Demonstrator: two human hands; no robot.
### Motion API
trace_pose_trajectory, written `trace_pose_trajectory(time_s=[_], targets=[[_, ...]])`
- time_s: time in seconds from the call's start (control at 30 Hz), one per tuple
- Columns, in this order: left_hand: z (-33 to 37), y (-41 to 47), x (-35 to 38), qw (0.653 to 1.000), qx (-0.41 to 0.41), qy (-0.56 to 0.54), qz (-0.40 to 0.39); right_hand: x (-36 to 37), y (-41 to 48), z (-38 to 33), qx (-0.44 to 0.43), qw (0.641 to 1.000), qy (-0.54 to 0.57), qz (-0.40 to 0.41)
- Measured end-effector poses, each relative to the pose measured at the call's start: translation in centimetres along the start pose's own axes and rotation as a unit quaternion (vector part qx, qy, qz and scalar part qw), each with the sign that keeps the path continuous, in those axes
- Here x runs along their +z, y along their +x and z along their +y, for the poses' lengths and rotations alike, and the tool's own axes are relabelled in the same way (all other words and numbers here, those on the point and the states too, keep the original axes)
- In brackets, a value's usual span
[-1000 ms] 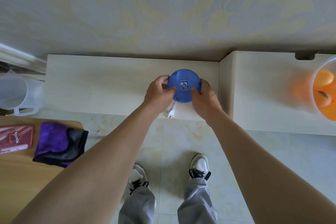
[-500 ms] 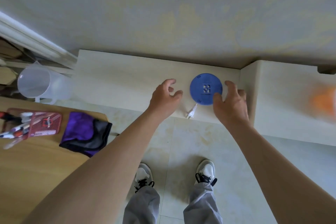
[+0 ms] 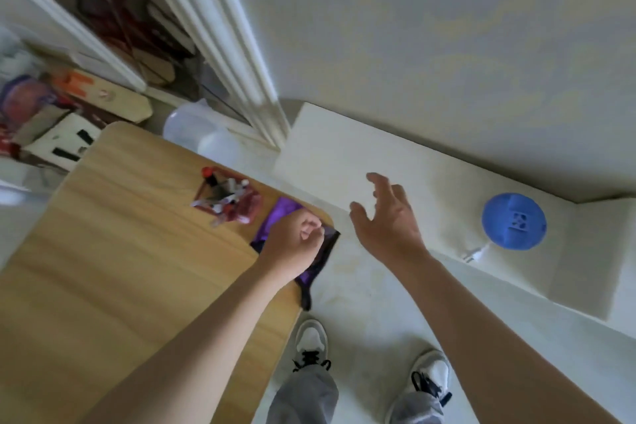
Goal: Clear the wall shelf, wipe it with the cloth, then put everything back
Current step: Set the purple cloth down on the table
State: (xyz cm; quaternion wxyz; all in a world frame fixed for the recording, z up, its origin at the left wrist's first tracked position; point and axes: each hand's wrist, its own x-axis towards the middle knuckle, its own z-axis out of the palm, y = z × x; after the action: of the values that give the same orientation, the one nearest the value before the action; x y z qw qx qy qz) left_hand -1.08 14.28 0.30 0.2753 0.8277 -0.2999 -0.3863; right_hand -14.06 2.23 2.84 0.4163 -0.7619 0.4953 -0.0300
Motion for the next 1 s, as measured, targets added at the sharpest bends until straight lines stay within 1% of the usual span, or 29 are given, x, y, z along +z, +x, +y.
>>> trace_pose_trajectory(time_s=[0.07, 0.13, 0.23, 0.3, 0.33, 0.4, 0.47, 0.63, 0.83, 1.0], targets=[[-2.5, -1.1, -2.5, 1.0, -0.006, 0.004, 0.011, 2.5, -0.1, -2.8, -0.029, 0.999, -0.004, -0.031], [-4.7, -2.3, -4.7, 0.999, -0.023, 0.006, 0.038, 4.7, -0.3, -5.2, -0.048, 0.996, -0.008, -0.069], [-7.7, -3.2, -7.2, 0.99, -0.063, 0.003, 0.123, 7.4, -0.6, -7.9, -0.061, 0.991, -0.02, -0.114], [-9.4, -3.1, -8.5, 0.98, -0.085, -0.034, 0.179, 8.9, -0.7, -9.1, -0.07, 0.989, -0.017, -0.128], [-10.0, -2.8, -9.0, 0.975, -0.092, -0.064, 0.193, 9.7, -0.7, -9.6, -0.075, 0.988, -0.016, -0.134], [-10.9, -2.1, -9.9, 0.97, -0.096, -0.117, 0.191, 11.1, -0.4, -10.3, -0.081, 0.986, -0.016, -0.143], [-11.5, -1.3, -10.6, 0.97, -0.077, -0.157, 0.168, 12.4, 0.2, -10.7, -0.072, 0.987, -0.009, -0.146], [-11.2, 0.4, -11.2, 0.973, -0.023, -0.206, 0.106, 14.2, 1.0, -11.1, -0.047, 0.99, -0.001, -0.131], [-10.3, 1.1, -10.9, 0.957, -0.056, -0.249, 0.136, 15.2, 1.6, -10.9, -0.03, 0.994, 0.027, -0.105], [-8.3, 1.4, -11.0, 0.947, -0.057, -0.271, 0.163, 14.6, 1.9, -11.1, -0.031, 0.994, 0.043, -0.093]])
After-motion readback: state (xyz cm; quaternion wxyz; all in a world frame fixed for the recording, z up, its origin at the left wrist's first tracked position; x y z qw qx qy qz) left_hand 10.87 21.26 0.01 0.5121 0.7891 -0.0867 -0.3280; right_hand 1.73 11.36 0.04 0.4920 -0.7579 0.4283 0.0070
